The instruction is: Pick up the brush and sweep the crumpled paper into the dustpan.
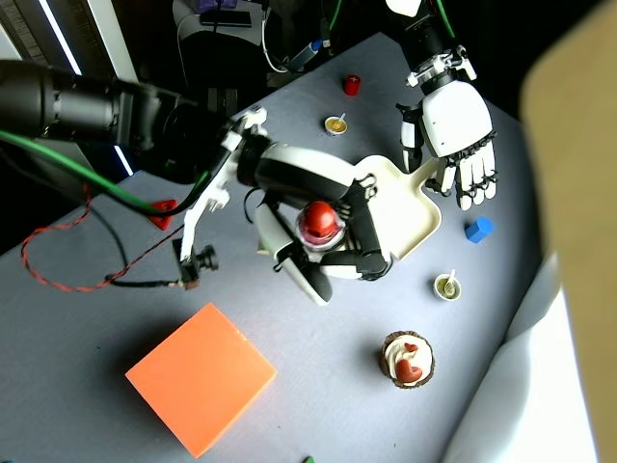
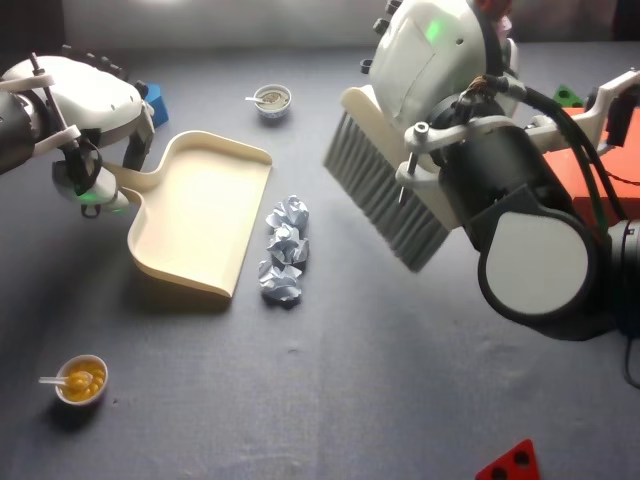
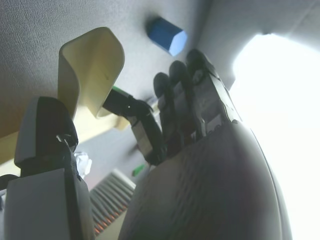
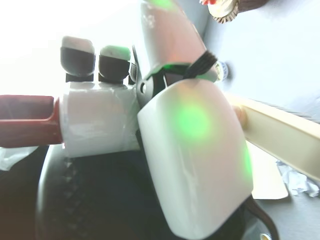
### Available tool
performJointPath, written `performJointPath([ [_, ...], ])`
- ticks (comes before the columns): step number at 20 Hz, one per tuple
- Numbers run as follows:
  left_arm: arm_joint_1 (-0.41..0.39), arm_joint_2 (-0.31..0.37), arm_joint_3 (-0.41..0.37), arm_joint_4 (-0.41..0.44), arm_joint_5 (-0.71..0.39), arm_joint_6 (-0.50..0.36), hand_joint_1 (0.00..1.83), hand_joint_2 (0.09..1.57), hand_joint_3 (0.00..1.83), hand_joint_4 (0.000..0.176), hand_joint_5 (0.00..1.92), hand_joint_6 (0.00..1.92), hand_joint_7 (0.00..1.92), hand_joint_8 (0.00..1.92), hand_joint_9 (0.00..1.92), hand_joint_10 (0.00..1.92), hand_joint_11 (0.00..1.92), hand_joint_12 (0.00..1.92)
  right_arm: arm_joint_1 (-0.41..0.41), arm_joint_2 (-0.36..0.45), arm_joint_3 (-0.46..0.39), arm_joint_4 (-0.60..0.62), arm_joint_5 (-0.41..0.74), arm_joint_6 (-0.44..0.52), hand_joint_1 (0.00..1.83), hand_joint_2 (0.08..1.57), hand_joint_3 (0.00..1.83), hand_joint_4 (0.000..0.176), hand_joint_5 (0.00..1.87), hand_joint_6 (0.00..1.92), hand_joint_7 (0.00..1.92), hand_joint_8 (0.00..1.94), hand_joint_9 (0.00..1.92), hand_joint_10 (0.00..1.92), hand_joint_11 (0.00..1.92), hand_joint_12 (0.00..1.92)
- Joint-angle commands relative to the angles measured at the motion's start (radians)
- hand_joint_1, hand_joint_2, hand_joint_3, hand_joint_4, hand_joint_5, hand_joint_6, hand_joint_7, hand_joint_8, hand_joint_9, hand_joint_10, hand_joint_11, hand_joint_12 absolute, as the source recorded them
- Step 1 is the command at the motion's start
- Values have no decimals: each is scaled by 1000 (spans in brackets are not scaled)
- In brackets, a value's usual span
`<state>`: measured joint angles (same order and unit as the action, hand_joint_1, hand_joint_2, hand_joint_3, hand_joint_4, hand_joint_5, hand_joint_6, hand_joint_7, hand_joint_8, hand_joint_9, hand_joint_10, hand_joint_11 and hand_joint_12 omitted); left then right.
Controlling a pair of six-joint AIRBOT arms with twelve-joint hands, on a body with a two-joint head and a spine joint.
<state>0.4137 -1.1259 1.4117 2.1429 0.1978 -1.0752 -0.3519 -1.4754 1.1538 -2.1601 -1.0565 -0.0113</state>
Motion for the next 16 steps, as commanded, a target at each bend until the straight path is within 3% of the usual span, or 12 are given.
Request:
performJointPath([
  [1,-7,4,6,23,83,0,1078,1155,0,0,910,1091,371,4,280,0,236,23,21,5,1,-95,-94,-44,1648,1133,0,176,1056,1921,1095,1941,1069,1921,952,1879],
  [7,-5,-10,11,29,84,-9,1070,1157,3,0,902,1103,368,0,288,1,231,21,52,-2,8,-29,-167,-193,1654,1135,2,176,1026,1921,1067,1941,1043,1921,898,1896],
  [11,-5,-18,19,33,83,-9,1068,1164,2,0,891,1121,360,2,276,1,223,18,65,5,7,-2,-167,-197,1656,1133,0,176,1019,1921,1037,1941,999,1921,924,1916],
  [12,-5,-18,20,33,83,-9,1082,1159,0,0,903,1100,375,5,293,5,240,25,65,4,1,-1,-167,-197,1648,1133,0,176,1032,1921,1047,1941,1019,1921,879,1775],
  [15,-5,-17,20,35,83,-9,1081,1163,2,0,892,1117,339,1,261,0,222,17,77,6,-31,1,-168,-202,1643,1137,1,176,1041,1921,1072,1941,1061,1921,866,1881],
  [16,-5,-17,20,36,82,-9,1072,1159,0,0,902,1103,360,6,272,4,228,20,81,8,-41,1,-167,-202,1792,1069,0,176,1020,1921,1047,1941,1039,1921,811,1540],
])
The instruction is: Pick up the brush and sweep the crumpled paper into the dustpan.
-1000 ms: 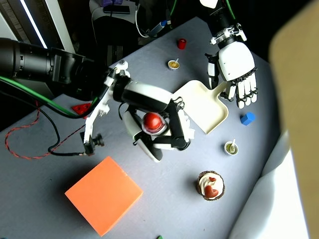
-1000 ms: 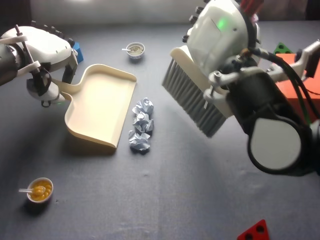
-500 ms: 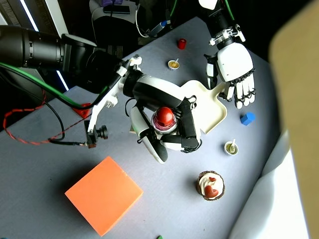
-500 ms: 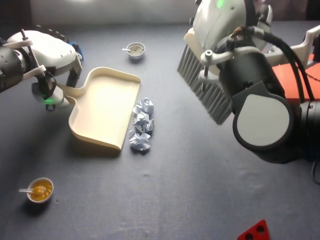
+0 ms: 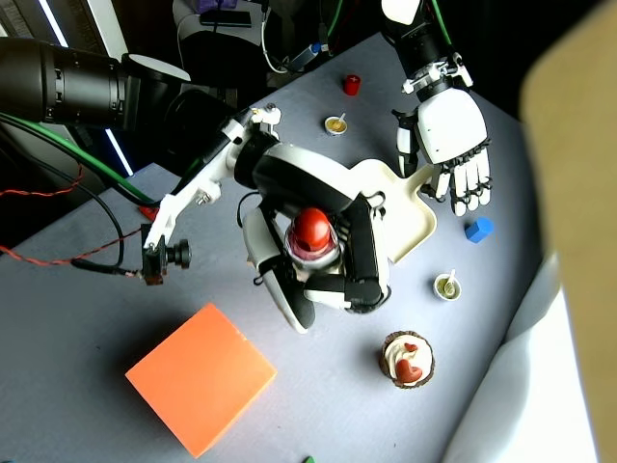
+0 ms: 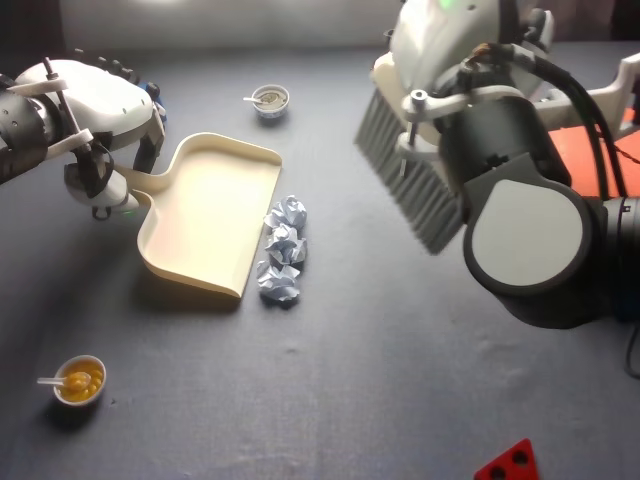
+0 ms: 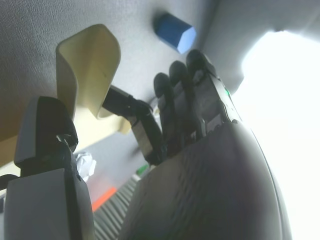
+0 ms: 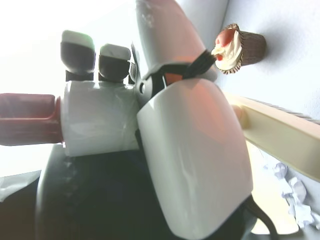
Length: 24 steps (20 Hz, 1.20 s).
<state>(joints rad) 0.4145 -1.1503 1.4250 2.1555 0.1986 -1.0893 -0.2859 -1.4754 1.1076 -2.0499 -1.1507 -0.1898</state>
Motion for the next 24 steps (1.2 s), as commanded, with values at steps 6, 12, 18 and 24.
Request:
performJointPath([
  [6,-12,10,8,30,74,5,1097,1151,1,0,916,1078,344,1,263,1,220,17,19,-10,-14,-112,-86,-41,1637,1141,7,176,1038,1921,1065,1941,1041,1921,966,1914],
  [12,-25,8,10,30,73,4,1074,1156,3,0,905,1098,363,2,276,2,225,19,2,-83,7,-127,-167,-228,1607,1140,0,176,1043,1921,1074,1941,1037,1921,947,1843],
  [18,-26,7,13,33,73,4,1085,1158,0,0,903,1101,353,3,262,2,219,16,3,-162,17,-77,-246,-344,1612,1142,0,176,1023,1921,1078,1941,1039,1921,921,1915],
  [24,-34,3,17,35,73,4,1087,1153,0,0,913,1085,369,4,281,4,252,31,4,-212,38,-14,-363,-342,1604,1166,4,176,981,1921,1033,1941,1019,1921,923,1919],
])
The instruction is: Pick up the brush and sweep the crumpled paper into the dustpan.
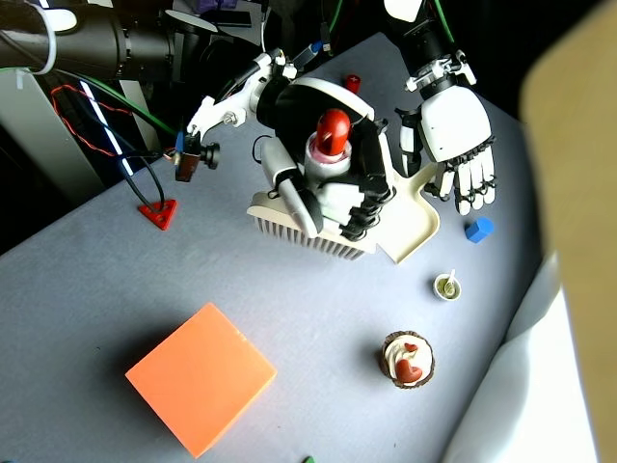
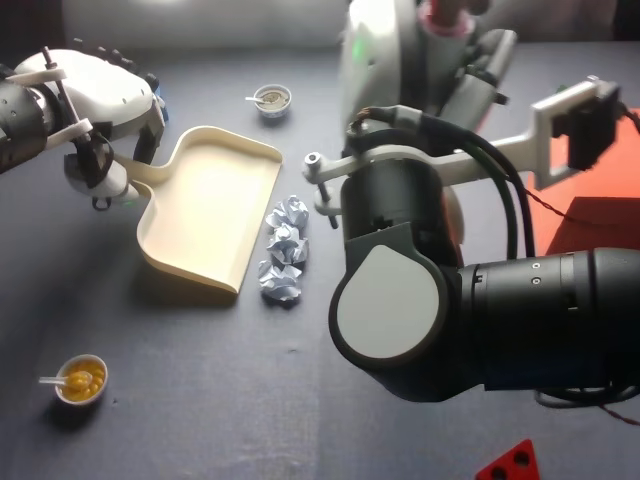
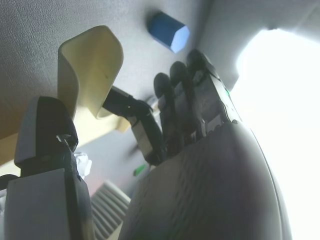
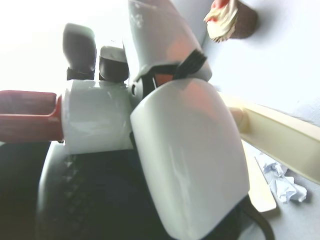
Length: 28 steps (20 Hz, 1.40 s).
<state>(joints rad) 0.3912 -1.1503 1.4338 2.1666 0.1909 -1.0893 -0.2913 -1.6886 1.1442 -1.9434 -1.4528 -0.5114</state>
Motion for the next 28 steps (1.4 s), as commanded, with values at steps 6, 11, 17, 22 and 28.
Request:
performJointPath([
  [6,-15,1,11,27,81,4,1063,1159,0,0,901,1105,369,9,277,8,230,22,15,-46,54,-107,-89,-49,1488,1191,4,176,951,1921,1018,1941,983,1921,931,1921],
  [11,-15,0,11,31,80,4,1081,1152,0,0,916,1082,364,2,271,2,234,24,29,-99,98,-23,-117,-66,1469,1183,0,176,935,1921,995,1941,966,1921,919,1921],
  [17,-15,0,9,34,76,4,1100,1149,0,0,921,1071,355,3,246,3,198,8,33,-161,167,12,-129,-72,1517,1180,0,176,970,1921,1017,1941,982,1921,941,1921],
  [22,-15,0,9,36,73,4,1095,1148,0,0,923,1069,375,6,280,8,233,22,33,-223,251,17,-125,-73,1583,1173,0,176,997,1921,1078,1941,1057,1921,973,1921],
  [28,-15,1,3,39,66,4,1054,1164,2,0,890,1122,350,0,255,1,203,9,45,-277,331,16,-119,-73,1259,1245,1,0,974,1921,1061,1941,1045,1921,967,1921],
])
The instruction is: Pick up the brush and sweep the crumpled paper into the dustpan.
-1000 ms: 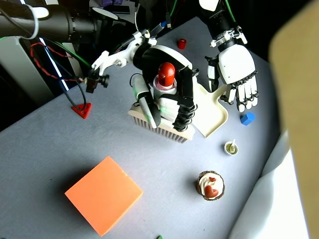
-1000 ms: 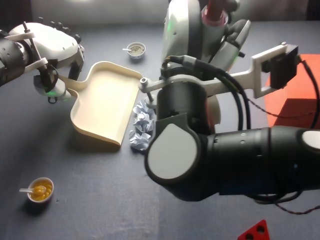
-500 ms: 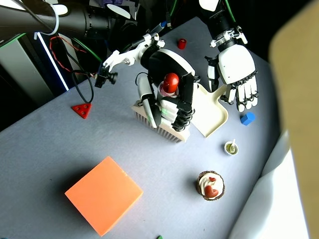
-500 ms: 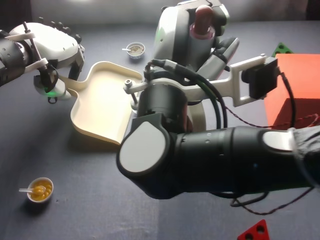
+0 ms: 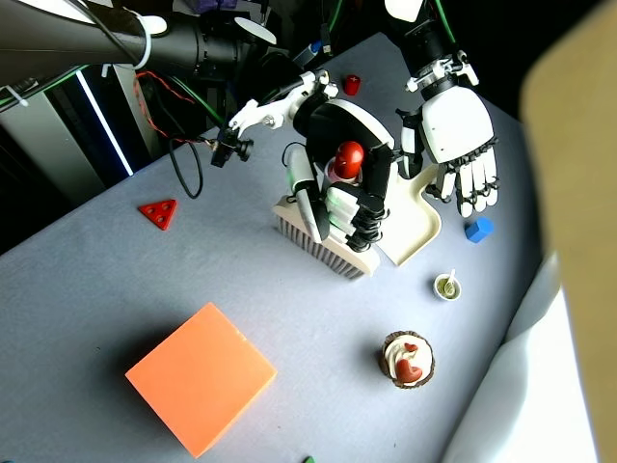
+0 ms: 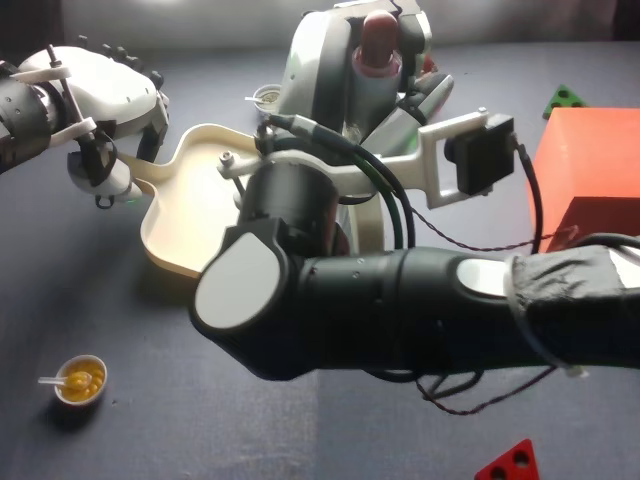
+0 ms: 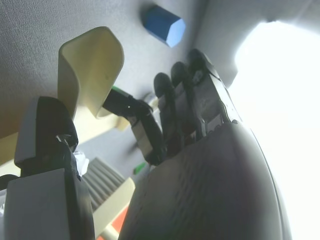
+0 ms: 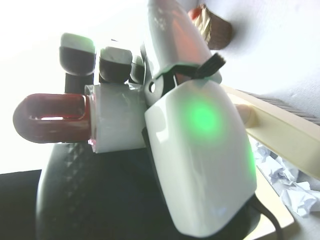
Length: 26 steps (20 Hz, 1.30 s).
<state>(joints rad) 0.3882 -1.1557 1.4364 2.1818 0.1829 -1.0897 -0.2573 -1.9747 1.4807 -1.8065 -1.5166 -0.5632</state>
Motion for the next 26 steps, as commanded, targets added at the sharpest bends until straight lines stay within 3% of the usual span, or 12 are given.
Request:
performJointPath([
  [1,-12,6,0,24,74,3,1055,1164,1,0,890,1122,344,0,249,0,196,7,18,-3,12,-121,-52,-21,1208,1244,1,0,947,1921,1046,1941,1041,1921,970,1921],
  [6,-15,0,4,24,74,3,1081,1154,0,0,912,1086,368,3,272,3,199,7,49,-48,69,-122,-36,-21,1150,1233,0,0,961,1921,1053,1941,1032,1921,964,1921],
  [18,-15,-7,0,27,72,3,1069,1165,0,0,891,1120,338,2,238,1,188,4,54,-110,175,-148,23,-11,1344,1217,0,0,987,1921,996,1941,1010,1921,1017,1921],
  [26,-15,-11,2,27,73,3,1092,1155,0,0,908,1091,343,4,243,4,227,21,56,-123,196,-200,60,122,1381,1210,0,0,995,1921,1050,1941,1070,1921,1080,1921],
])
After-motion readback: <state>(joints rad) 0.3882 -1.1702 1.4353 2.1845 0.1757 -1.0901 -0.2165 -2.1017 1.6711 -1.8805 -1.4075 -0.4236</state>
